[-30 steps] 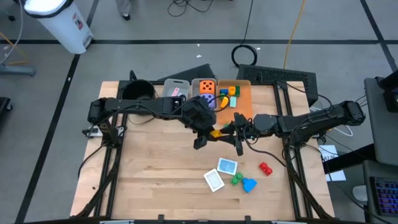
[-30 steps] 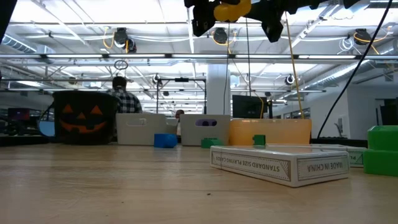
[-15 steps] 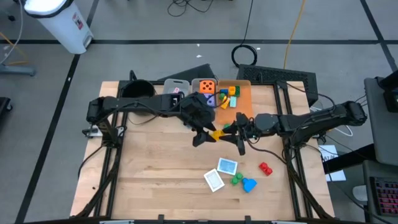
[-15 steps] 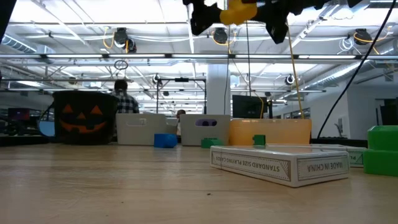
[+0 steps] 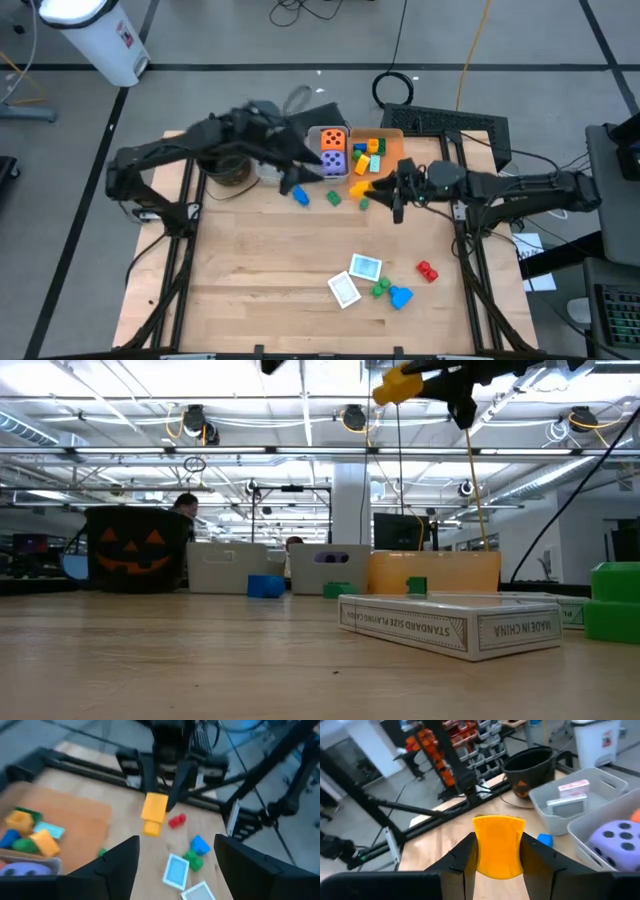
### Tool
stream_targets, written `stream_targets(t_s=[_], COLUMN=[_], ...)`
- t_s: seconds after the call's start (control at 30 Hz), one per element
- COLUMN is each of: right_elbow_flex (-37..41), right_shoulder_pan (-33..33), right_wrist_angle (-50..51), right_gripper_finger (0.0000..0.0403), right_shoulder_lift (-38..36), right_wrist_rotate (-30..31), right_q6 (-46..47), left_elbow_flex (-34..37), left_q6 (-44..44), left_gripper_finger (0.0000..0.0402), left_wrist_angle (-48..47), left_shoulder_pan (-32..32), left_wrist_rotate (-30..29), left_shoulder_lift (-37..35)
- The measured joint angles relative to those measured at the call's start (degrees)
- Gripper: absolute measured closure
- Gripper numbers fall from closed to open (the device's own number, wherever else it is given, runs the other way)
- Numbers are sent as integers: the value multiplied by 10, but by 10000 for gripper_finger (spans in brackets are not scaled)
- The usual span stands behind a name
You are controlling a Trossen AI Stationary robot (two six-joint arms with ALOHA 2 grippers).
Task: Pick & Place Toys
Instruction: Put the yellow game piece into the orange bin
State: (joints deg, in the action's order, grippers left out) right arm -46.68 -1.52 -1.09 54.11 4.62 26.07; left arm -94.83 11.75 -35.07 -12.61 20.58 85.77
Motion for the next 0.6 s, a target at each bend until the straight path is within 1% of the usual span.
stream_targets(t_s=[0.13, 0.3, 0.47, 0.6], right_elbow_flex=[0, -6, -51, -105], right_shoulder_pan=[-36, -87, -151, -211], right_wrist_angle=[58, 136, 234, 284], right_gripper_finger=[295, 297, 297, 297], right_shoulder_lift=[-10, -7, 25, 74], right_wrist_rotate=[6, -5, -23, -56], right_q6=[10, -13, -57, -95], left_elbow_flex=[0, 0, 0, 0], left_q6=[0, -5, -14, -27], left_gripper_finger=[148, 147, 147, 147], left_wrist_angle=[14, 15, 12, 0], left_shoulder_pan=[-25, -49, -59, -60], left_wrist_rotate=[-2, -2, -2, -1], left_shoulder_lift=[-48, -100, -128, -132])
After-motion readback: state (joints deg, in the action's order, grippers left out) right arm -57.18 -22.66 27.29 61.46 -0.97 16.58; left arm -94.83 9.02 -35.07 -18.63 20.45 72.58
